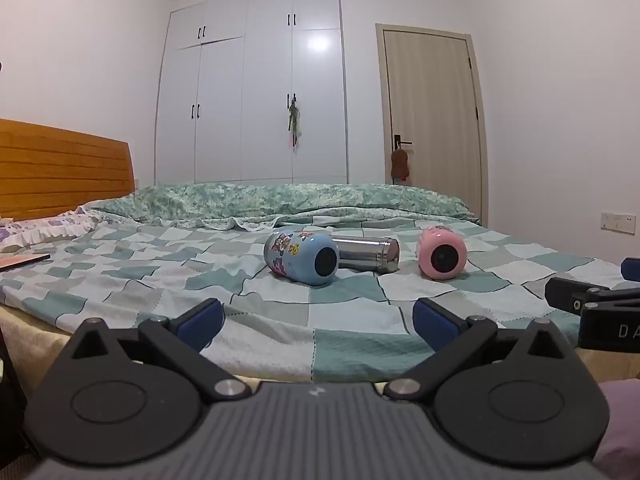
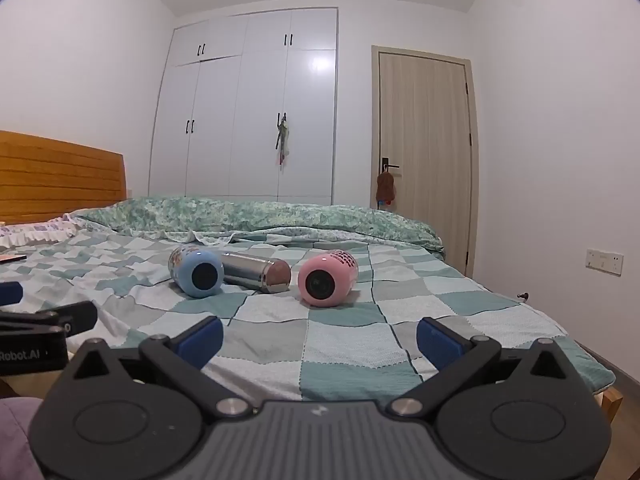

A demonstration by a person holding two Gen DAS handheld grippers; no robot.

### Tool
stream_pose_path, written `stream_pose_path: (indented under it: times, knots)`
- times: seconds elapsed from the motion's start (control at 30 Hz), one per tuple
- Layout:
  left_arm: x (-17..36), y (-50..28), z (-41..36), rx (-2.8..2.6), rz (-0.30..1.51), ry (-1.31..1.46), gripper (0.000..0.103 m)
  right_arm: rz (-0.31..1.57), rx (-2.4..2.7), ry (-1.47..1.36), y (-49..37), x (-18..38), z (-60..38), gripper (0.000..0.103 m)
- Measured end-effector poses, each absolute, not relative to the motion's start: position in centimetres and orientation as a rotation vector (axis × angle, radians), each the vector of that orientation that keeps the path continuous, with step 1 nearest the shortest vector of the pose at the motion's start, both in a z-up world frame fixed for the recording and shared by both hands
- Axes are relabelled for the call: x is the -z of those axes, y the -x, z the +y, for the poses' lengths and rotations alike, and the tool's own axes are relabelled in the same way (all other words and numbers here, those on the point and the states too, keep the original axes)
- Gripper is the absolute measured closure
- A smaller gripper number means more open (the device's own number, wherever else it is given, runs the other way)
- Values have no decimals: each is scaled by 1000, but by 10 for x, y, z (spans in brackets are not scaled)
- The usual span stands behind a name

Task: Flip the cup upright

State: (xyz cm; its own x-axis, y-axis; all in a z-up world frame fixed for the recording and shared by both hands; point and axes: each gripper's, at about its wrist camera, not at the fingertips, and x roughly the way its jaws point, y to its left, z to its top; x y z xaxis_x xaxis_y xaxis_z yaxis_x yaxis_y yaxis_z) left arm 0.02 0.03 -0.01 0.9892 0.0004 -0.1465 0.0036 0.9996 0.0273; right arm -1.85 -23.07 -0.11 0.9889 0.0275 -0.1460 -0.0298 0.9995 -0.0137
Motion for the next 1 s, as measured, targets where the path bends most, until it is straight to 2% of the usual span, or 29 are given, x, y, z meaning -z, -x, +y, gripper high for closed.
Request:
stream_pose_path:
  times: [1.0]
  knots:
    - [-1, 8, 1, 13, 108, -40, 0, 129, -28, 11, 22, -4, -232, 0]
